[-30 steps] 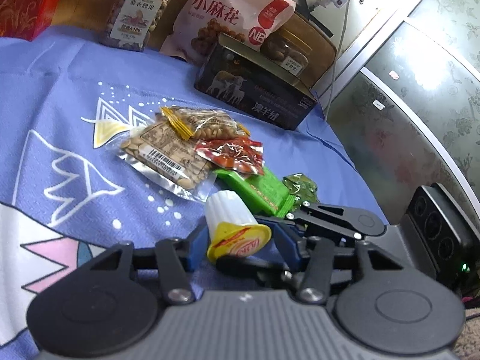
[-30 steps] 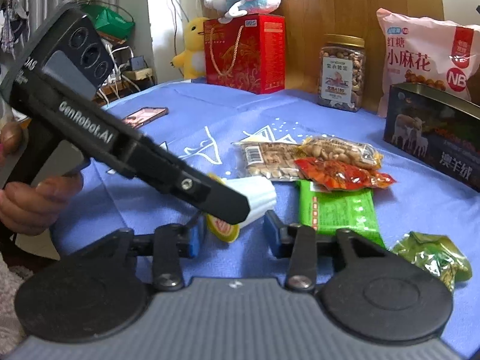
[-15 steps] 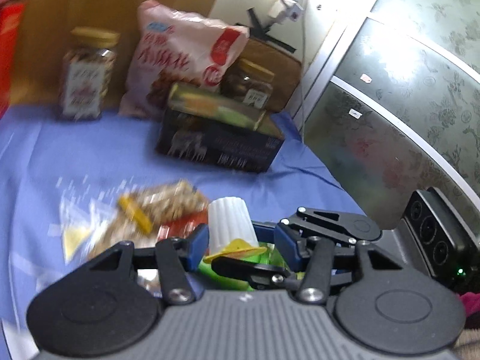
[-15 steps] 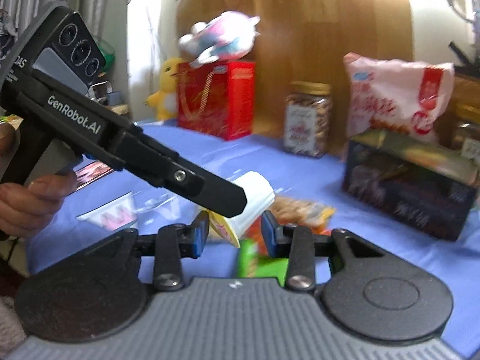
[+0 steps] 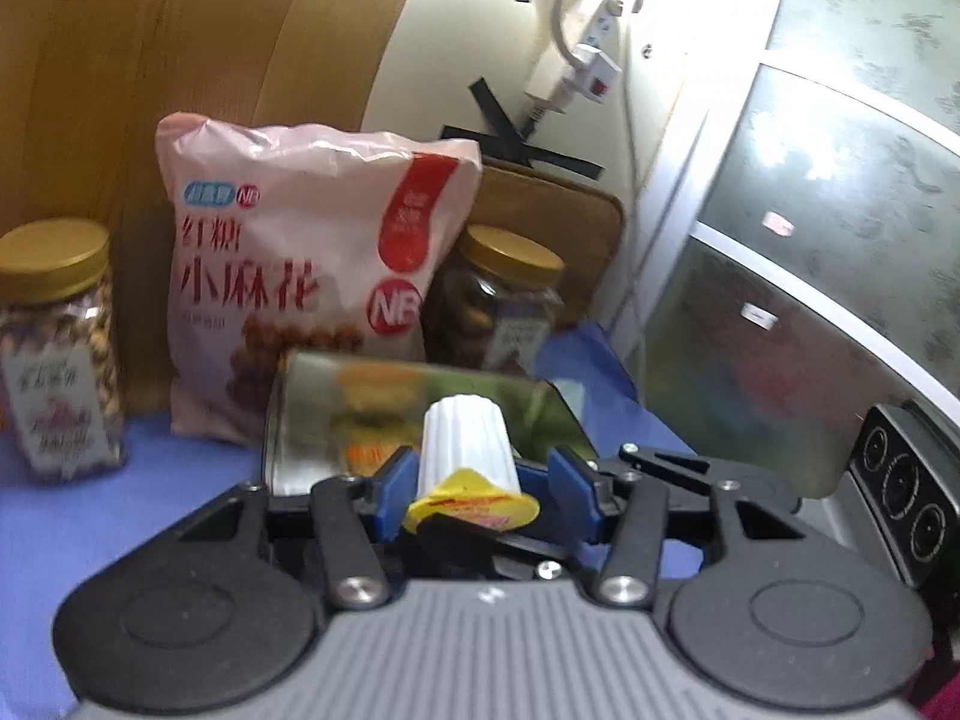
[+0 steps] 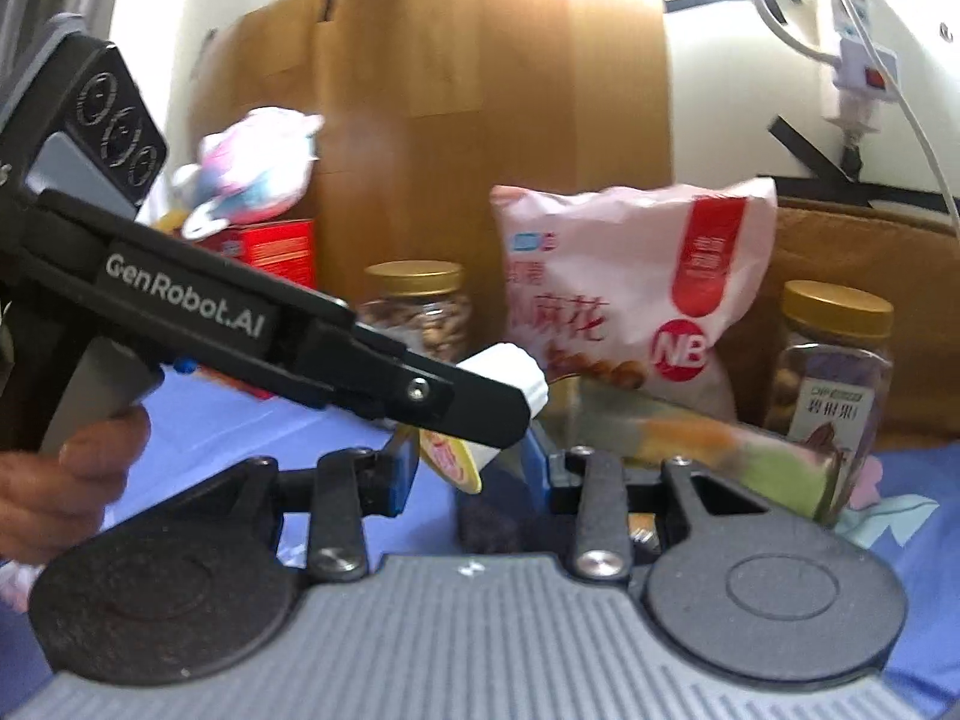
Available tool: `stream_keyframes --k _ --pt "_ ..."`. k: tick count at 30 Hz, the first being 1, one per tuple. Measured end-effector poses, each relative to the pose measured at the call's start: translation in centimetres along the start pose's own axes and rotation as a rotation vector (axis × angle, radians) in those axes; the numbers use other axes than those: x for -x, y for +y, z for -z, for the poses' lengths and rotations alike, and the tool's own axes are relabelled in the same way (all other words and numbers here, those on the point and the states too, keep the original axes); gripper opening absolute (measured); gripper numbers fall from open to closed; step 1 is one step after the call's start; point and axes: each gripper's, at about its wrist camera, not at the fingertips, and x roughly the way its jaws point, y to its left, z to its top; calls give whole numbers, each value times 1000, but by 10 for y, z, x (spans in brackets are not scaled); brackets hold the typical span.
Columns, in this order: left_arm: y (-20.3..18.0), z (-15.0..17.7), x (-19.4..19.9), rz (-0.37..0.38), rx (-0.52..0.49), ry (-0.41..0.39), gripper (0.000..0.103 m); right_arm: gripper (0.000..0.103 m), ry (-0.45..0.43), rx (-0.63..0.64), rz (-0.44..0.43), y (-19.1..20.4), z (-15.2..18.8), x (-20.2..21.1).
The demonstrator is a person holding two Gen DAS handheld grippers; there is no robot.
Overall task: Organize snacks
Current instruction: 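Carry the jelly cup into the black tin and open the left gripper, then move the left gripper down to the peanut packet and grasp it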
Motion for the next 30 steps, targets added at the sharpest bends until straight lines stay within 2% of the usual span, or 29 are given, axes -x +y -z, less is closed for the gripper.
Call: stream_keyframes --k 8,10,12,15,19,21,24,26,28,30 --pt "32 -2 -44 -96 77 12 50 40 89 -13 11 -25 3 -54" --pt "37 -2 -46 -110 83 14 55 45 82 -21 15 -26 4 -61" --pt "39 -1 -44 -109 89 13 55 52 75 -33 34 -26 4 -62" --pt "35 0 -30 -105 82 -9 55 53 56 -57 40 -25 4 -56" --pt "28 10 4 -63 92 -47 56 53 23 -45 46 -16 5 -34" --pt "23 24 24 -49 82 -64 61 53 10 -46 37 -8 10 -18" --pt "20 54 52 -41 70 -66 62 53 13 -55 4 9 24 6" --pt "22 74 67 -60 69 -53 62 60 28 -59 -7 23 36 20" --pt "26 95 82 -106 73 -43 62 82 46 -72 -11 36 48 31" --pt "33 110 94 -147 92 -41 62 87 49 -100 -20 47 58 42"
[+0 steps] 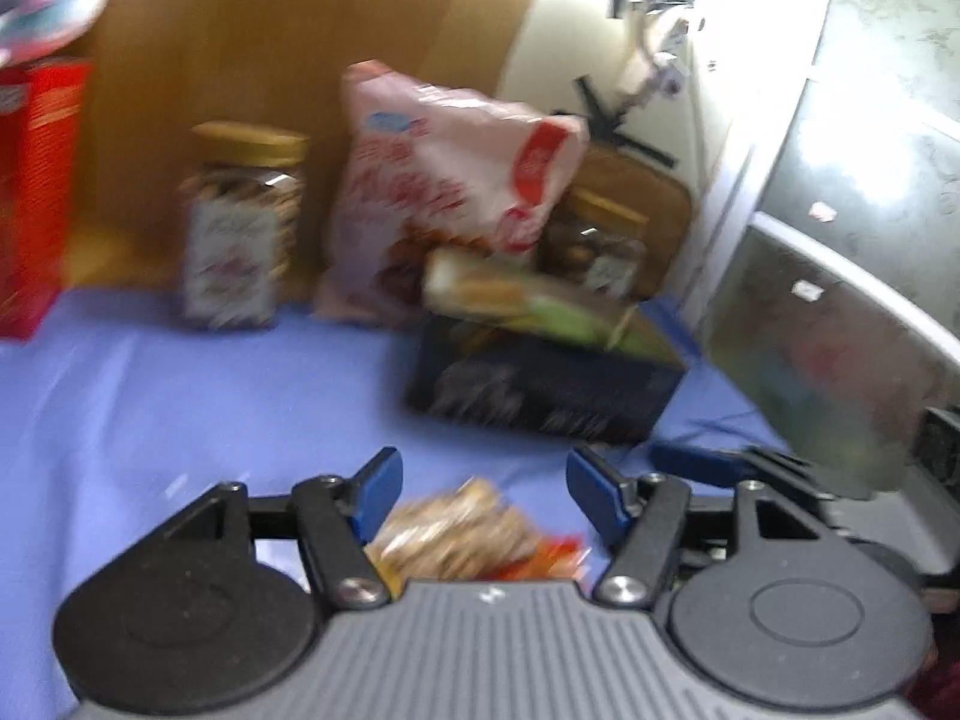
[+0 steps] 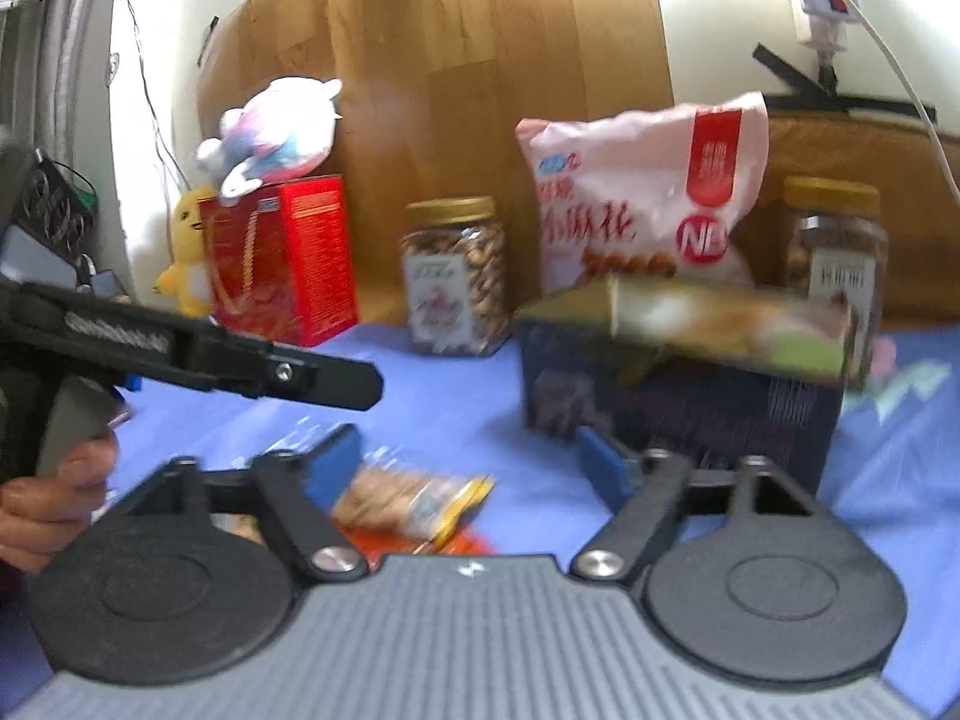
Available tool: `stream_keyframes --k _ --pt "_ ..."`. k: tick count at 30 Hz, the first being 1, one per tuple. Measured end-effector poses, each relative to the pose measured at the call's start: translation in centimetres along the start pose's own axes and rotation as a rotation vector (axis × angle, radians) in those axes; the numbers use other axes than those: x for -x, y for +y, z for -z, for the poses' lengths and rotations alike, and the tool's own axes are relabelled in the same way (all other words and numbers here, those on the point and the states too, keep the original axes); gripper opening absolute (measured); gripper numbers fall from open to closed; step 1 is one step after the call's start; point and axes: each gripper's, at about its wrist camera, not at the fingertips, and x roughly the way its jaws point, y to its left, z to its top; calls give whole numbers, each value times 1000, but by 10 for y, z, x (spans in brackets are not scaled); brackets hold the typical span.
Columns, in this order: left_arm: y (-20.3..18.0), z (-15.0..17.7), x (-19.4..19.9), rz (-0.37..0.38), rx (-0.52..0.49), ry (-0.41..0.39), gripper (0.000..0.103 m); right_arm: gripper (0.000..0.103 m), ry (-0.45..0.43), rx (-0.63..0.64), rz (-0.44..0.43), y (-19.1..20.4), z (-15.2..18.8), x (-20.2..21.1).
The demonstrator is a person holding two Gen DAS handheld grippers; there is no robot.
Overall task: Organize snacks
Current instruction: 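Move the left gripper down to the peanut packet and grasp it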
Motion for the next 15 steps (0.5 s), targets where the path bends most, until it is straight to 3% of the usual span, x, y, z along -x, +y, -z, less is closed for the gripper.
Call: stream_keyframes --k 7,15 --pt "27 22 8 -42 68 10 62 97 13 -119 2 15 17 15" --pt "30 28 15 -1 70 -23 62 103 -58 -147 115 24 20 25"
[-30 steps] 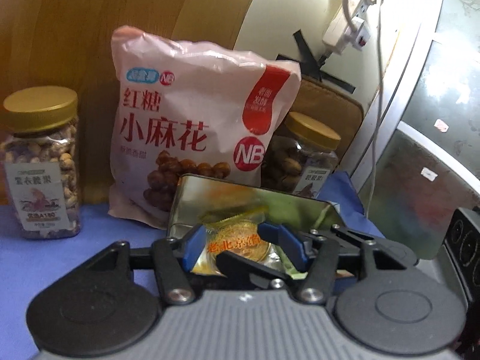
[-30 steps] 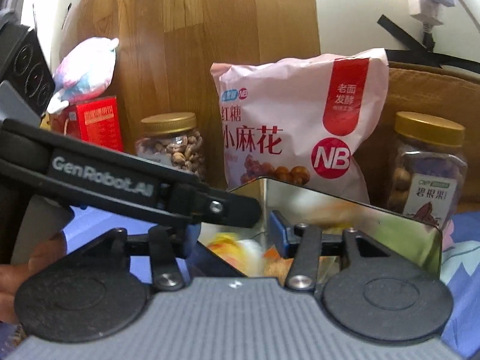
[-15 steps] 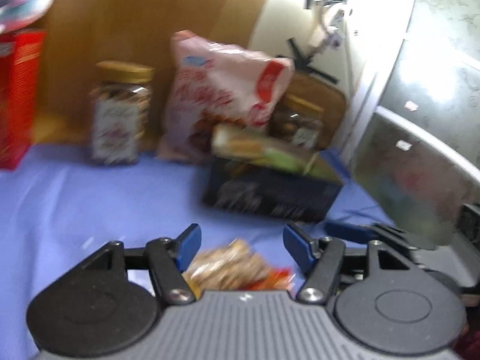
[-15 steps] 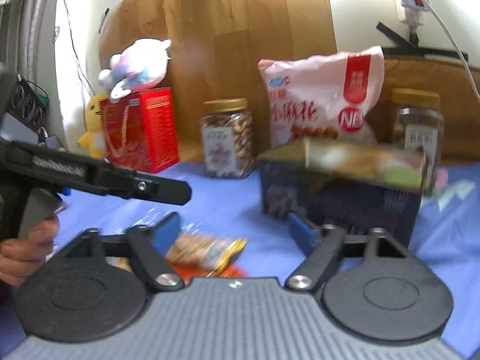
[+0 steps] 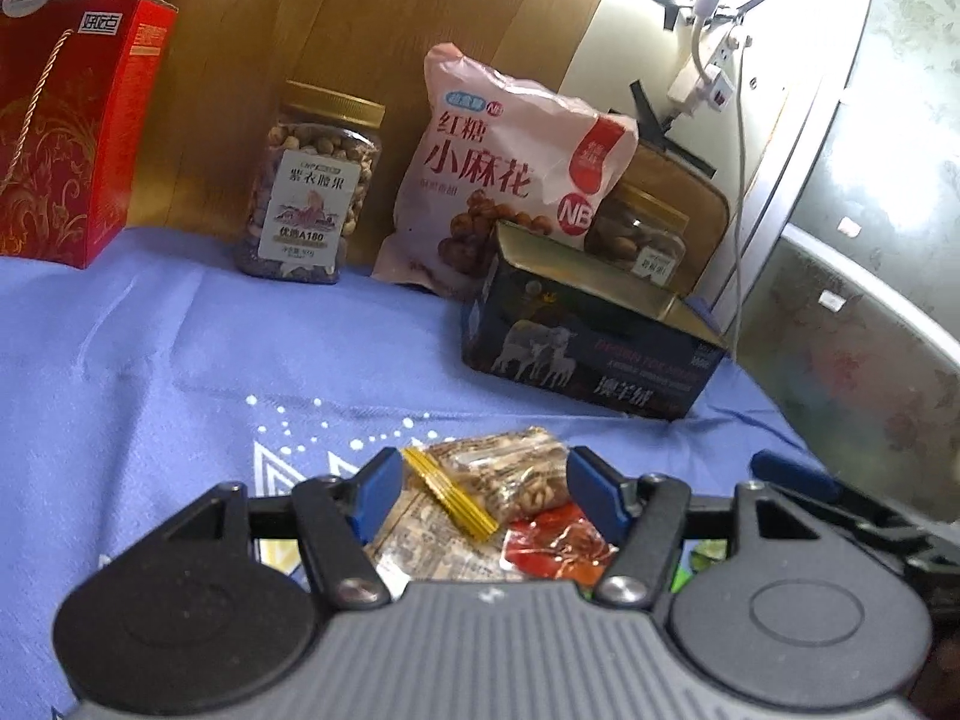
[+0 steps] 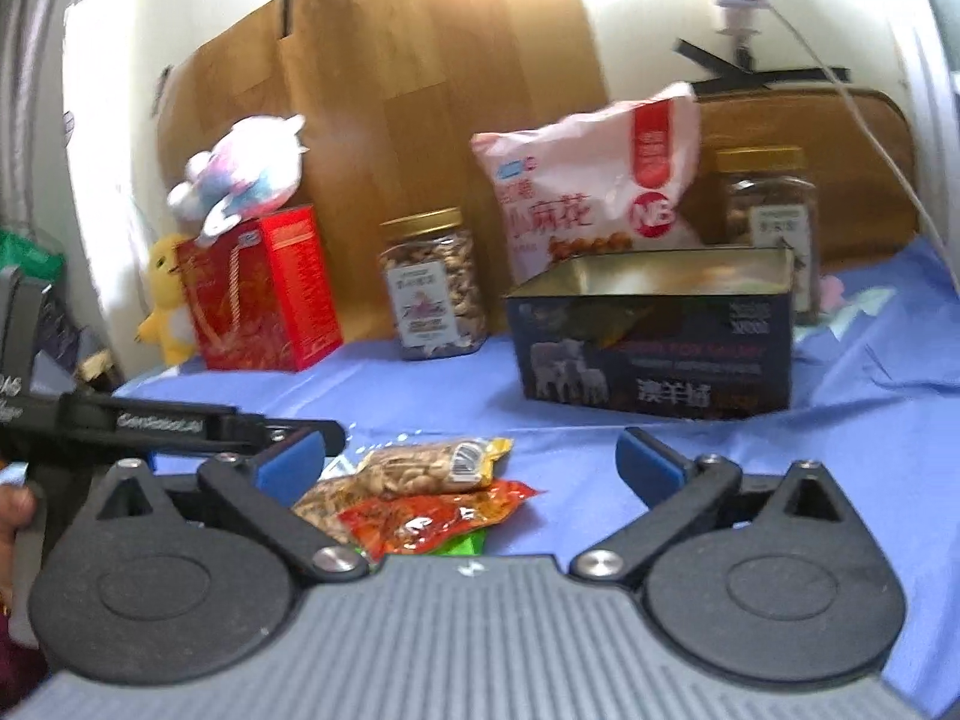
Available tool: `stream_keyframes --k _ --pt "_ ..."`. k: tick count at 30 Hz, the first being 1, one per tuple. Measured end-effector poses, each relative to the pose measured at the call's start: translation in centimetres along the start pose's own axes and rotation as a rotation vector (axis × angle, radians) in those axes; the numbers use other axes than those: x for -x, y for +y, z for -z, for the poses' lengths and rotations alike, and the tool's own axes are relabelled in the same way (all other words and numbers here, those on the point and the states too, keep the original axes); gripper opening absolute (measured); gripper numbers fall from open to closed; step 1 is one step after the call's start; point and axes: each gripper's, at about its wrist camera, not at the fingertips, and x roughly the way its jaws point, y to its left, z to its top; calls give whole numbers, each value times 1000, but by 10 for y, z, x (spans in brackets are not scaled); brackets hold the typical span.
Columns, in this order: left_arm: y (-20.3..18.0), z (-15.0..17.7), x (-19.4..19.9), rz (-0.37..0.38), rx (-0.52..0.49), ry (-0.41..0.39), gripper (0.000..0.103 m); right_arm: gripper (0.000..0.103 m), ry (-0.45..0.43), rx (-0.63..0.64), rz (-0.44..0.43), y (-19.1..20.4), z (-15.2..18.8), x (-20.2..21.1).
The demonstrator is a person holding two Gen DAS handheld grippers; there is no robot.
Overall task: Organize snacks
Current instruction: 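Move the left gripper down to the peanut packet and grasp it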
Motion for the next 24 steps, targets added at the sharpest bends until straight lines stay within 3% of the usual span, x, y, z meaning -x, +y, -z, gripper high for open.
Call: stream_keyframes --k 6,11,16,21,24 --pt "1 -2 12 53 12 -53 64 103 46 7 12 1 0 -9" --pt "14 -7 19 37 88 -92 66 102 76 54 -6 11 0 -10" --pt "26 -9 15 38 154 -78 66 83 109 149 -40 26 2 -13" --pt "25 -8 11 35 152 -61 66 79 137 244 -36 36 -2 -30" --pt "24 -6 8 44 144 -42 66 74 180 222 -18 27 -11 -50"
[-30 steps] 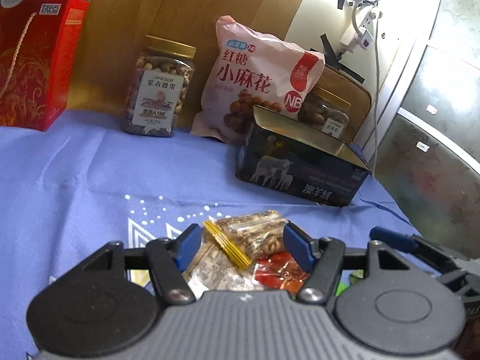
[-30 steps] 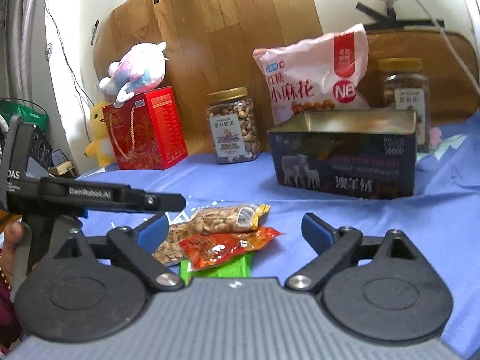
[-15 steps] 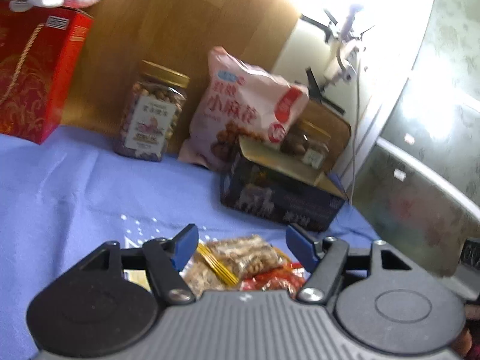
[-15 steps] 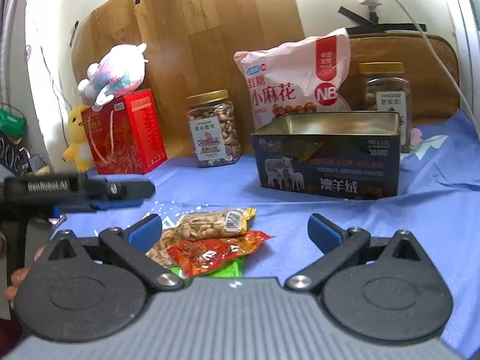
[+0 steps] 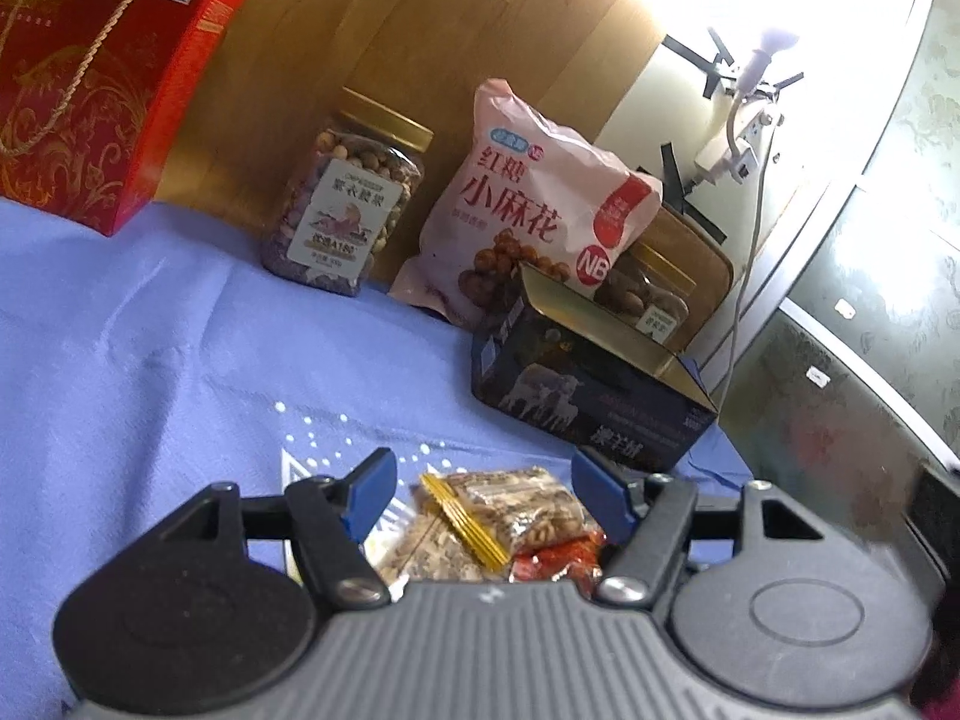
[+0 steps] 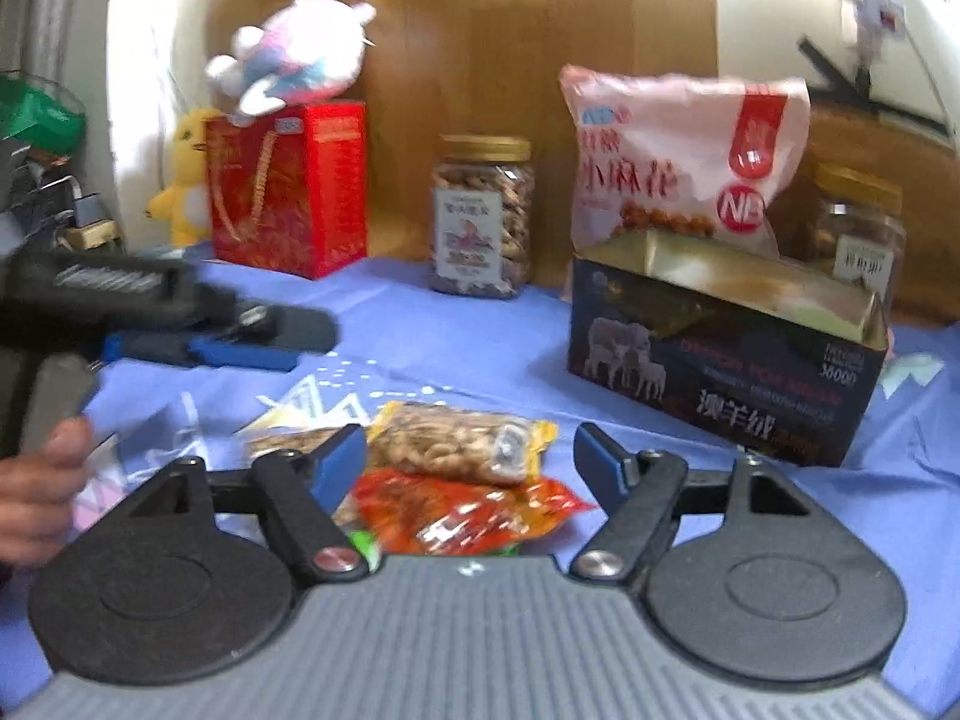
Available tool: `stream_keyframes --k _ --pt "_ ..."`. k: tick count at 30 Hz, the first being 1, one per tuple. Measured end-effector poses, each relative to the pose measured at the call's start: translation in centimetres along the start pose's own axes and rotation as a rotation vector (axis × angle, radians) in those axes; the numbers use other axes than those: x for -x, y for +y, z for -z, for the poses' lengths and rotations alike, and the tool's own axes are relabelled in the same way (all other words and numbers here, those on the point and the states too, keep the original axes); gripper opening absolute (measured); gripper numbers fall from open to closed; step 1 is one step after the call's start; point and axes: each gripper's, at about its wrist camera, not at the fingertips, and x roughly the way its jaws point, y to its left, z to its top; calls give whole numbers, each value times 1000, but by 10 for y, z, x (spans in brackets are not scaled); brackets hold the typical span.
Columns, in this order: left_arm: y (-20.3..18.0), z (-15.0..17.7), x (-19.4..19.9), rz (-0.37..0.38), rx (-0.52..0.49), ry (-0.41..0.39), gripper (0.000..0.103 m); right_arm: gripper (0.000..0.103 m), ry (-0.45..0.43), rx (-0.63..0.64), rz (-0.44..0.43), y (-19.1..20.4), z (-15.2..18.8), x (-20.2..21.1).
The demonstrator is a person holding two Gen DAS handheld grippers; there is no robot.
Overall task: Organize snacks
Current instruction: 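Move the left gripper down to the peanut packet and grasp it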
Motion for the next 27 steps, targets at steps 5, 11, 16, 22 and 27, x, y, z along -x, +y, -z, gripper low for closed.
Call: stream_keyframes --k 5,11,16,22,27 --pt "-3 4 -10 22 -10 55 66 68 83 -127 -36 -26 -5 -26" --pt "-7 9 -20 31 -28 107 66 63 142 -315 -117 -49 -2 -43" --pt "-9 12 -25 20 -47 132 66 58 150 -349 -153 -51 1 -46" --pt "-11 12 -27 19 -53 134 66 47 147 -350 -178 -53 0 -49" --pt "-11 12 -28 22 -53 136 66 35 135 -311 -168 -51 2 -49"
